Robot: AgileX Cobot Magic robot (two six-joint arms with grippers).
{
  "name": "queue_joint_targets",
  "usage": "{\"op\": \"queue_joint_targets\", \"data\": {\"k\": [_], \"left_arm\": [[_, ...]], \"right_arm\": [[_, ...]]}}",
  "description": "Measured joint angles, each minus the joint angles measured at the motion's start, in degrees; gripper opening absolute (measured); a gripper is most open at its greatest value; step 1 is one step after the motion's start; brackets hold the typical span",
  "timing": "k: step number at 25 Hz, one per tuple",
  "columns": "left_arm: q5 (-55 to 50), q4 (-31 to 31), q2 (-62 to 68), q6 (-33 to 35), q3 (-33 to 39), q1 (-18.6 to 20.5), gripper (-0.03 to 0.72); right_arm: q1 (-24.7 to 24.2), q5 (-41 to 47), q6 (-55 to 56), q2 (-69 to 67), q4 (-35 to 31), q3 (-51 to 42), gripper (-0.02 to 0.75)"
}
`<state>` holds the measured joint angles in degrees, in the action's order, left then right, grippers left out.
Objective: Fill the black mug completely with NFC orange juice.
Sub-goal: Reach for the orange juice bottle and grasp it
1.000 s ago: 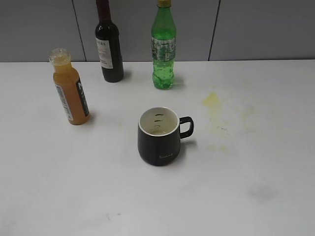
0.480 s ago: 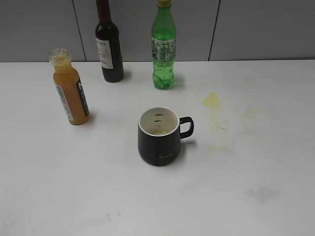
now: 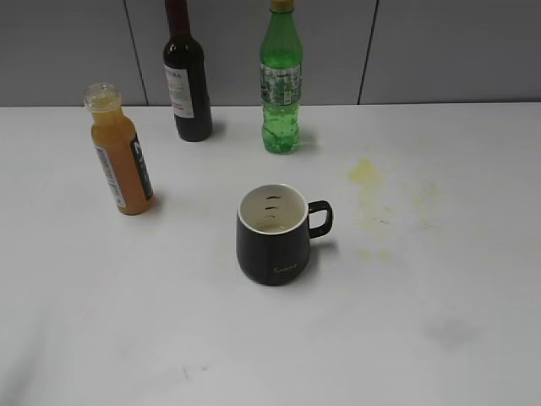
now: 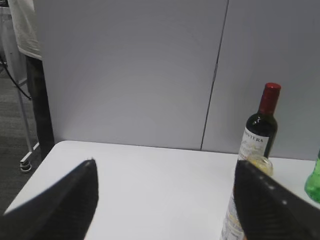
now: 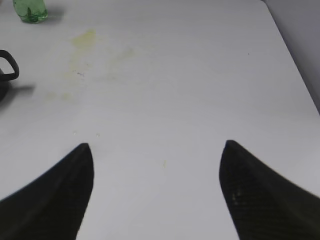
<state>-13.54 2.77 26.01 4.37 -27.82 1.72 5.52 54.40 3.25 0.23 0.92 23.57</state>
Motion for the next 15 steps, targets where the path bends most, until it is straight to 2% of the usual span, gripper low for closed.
{"op": "queue_joint_targets", "data": {"k": [9, 15], "left_arm": [[28.4, 3.1, 19.4, 0.0, 13.5, -0.4, 0.652], [43.4, 1.9, 32.5, 0.0, 15.9, -5.7, 0.640]], "right_arm": [[0.0, 0.0, 0.0, 0.0, -0.1, 0.0, 0.594], [0.0, 0.0, 0.0, 0.0, -0.1, 0.0, 0.594]]}}
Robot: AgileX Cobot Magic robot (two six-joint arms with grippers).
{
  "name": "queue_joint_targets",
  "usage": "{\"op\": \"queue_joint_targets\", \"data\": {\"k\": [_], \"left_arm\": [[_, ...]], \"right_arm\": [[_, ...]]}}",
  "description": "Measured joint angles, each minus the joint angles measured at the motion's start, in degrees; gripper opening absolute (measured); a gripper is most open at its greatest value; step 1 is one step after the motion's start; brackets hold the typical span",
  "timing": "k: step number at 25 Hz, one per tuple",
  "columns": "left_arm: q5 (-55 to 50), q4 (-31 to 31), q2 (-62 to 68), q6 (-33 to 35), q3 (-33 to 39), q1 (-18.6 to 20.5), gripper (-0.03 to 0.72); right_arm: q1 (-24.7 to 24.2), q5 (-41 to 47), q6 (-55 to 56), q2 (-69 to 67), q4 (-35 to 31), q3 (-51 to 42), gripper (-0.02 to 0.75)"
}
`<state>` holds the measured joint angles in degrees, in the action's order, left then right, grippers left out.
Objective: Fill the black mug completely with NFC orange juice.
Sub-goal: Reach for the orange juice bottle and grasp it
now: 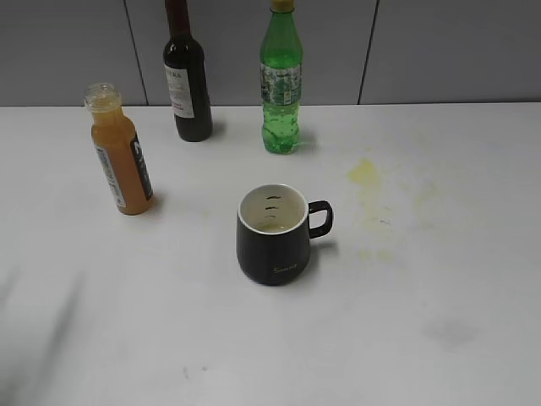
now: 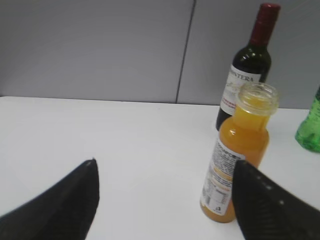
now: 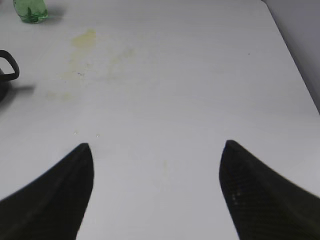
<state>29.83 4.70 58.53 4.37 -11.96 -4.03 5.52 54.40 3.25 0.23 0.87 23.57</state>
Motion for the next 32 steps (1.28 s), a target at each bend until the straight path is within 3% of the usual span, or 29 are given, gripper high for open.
{"op": "queue_joint_targets", "data": {"k": [6, 12, 32], "left_arm": [[17.6, -2.5, 18.3, 0.0, -0.1, -5.7, 0.635], [25.3, -7.2, 32.1, 0.0, -3.0, -9.7, 0.634], [28.2, -7.3, 55.2, 0.0, -22.2, -9.9, 0.658]], "right_arm": [[0.0, 0.0, 0.0, 0.0, 0.0, 0.0, 0.594], [0.0, 0.0, 0.0, 0.0, -0.1, 0.0, 0.592], [0.0, 0.0, 0.0, 0.0, -0.2, 0.0, 0.592]]}}
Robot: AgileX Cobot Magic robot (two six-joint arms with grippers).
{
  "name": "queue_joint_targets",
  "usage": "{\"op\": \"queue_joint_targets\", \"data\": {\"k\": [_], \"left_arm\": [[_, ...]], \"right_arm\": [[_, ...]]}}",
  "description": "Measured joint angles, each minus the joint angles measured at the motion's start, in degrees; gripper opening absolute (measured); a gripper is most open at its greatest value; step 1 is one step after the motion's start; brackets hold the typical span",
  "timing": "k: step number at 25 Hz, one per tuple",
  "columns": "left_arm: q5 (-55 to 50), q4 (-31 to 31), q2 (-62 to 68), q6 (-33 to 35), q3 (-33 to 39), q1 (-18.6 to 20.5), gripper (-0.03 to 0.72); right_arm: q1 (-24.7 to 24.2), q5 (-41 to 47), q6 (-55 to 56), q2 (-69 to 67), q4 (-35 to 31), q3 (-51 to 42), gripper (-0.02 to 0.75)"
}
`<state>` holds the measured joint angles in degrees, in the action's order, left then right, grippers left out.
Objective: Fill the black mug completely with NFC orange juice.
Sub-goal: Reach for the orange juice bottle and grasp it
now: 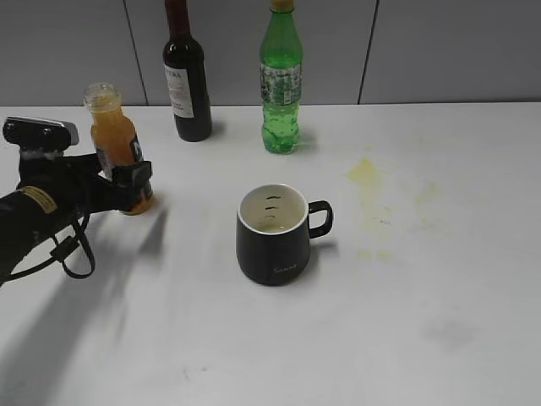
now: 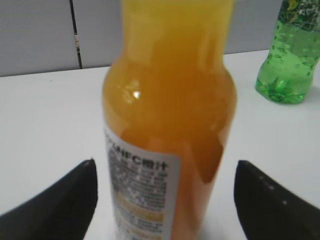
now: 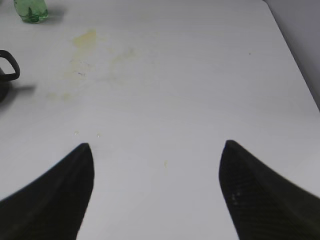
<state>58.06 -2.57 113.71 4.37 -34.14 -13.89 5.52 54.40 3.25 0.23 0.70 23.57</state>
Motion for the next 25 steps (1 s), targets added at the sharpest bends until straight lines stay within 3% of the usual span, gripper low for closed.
{"op": "queue_joint_targets", "data": {"k": [20, 25], "left_arm": [[6.5, 0.2, 13.5, 0.0, -11.9, 0.0, 0.629], [7.4, -0.7, 14.5, 0.0, -12.1, 0.0, 0.492]], "right_arm": [[0.0, 0.0, 0.0, 0.0, -0.2, 0.0, 0.592], [0.0, 0.0, 0.0, 0.0, -0.2, 0.0, 0.592]]}}
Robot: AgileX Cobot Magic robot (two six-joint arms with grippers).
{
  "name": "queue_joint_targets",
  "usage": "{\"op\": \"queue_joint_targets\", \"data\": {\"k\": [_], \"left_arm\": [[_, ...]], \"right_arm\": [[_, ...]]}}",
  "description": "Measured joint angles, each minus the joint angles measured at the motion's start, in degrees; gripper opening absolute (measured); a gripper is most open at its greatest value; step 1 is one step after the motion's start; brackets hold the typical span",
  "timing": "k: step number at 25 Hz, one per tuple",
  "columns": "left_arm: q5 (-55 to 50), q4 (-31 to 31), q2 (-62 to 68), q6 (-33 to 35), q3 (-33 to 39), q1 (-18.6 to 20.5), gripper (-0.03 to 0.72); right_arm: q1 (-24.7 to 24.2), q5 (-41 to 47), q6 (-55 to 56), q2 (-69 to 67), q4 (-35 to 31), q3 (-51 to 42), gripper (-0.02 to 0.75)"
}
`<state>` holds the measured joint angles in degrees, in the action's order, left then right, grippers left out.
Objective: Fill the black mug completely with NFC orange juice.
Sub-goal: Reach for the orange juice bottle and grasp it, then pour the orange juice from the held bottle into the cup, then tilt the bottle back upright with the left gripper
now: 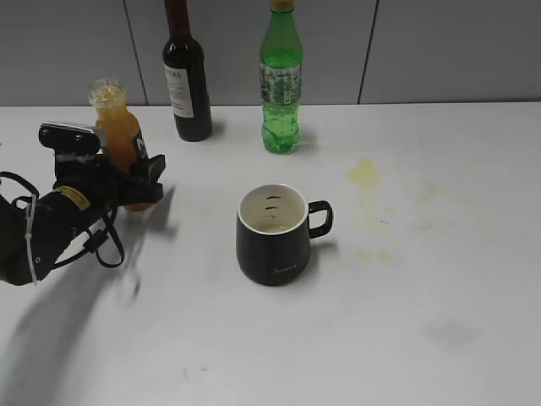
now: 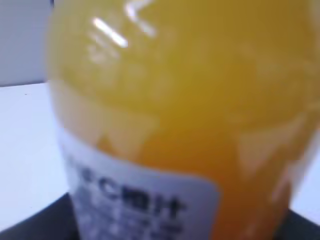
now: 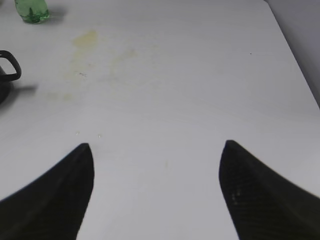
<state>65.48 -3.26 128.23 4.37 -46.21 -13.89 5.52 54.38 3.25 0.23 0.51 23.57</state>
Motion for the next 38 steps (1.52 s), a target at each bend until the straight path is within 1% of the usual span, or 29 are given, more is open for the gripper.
{"op": "queue_joint_targets", "data": {"k": [1, 11, 15, 21, 25, 28, 36, 38], "left_arm": [[0.1, -0.3, 0.1, 0.0, -0.1, 0.0, 0.468], [0.7, -1.5, 0.2, 0.0, -0.2, 0.0, 0.469], [1.2, -5.1, -0.3, 0.0, 0.7, 0.0, 0.469], [-0.8, -11.0, -6.4, 0.1, 2.1, -0.8, 0.469], [-4.7, -16.7, -9.1, 0.8, 2.1, -2.0, 0.469], [-7.5, -19.7, -9.5, 1.9, 2.1, -2.9, 0.469], [-11.6, -19.5, -9.5, 5.6, 2.0, -7.2, 0.469], [-14.0, -19.5, -9.5, 6.0, 0.8, -7.8, 0.469]], "right_arm": [[0.0, 0.0, 0.0, 0.0, 0.0, 0.0, 0.592], [0.0, 0.0, 0.0, 0.0, -0.1, 0.0, 0.592], [0.0, 0.0, 0.0, 0.0, -0.1, 0.0, 0.592], [0.0, 0.0, 0.0, 0.0, -0.1, 0.0, 0.592], [0.0, 0.0, 0.0, 0.0, -0.1, 0.0, 0.592], [0.0, 0.0, 0.0, 0.0, -0.1, 0.0, 0.592], [0.0, 0.0, 0.0, 0.0, -0.1, 0.0, 0.592], [0.0, 0.0, 0.0, 0.0, -0.1, 0.0, 0.592]]}}
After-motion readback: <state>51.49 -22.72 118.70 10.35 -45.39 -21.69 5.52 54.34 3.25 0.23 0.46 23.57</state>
